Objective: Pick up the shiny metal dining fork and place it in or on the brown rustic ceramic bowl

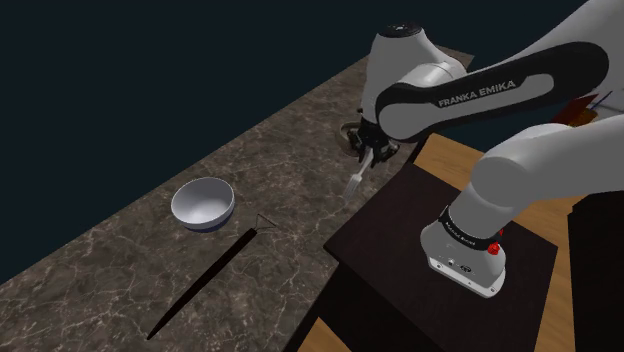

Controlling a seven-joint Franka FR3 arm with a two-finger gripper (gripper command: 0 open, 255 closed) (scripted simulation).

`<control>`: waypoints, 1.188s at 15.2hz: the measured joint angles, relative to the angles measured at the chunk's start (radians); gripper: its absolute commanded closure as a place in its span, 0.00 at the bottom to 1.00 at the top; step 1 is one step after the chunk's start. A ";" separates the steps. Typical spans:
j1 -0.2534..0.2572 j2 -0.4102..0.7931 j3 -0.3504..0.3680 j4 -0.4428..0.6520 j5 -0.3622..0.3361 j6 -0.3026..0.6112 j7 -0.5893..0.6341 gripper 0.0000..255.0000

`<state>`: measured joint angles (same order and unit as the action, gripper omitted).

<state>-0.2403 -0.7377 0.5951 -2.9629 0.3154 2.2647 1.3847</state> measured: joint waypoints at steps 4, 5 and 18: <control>-0.034 -0.003 -0.031 0.025 -0.030 -0.024 -0.033 1.00; -0.061 0.018 -0.043 0.035 -0.048 -0.011 -0.052 1.00; -0.435 0.460 -0.126 0.306 -0.344 0.179 -0.207 1.00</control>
<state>-0.6754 -0.2778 0.4691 -2.6567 -0.0288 2.4441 1.1776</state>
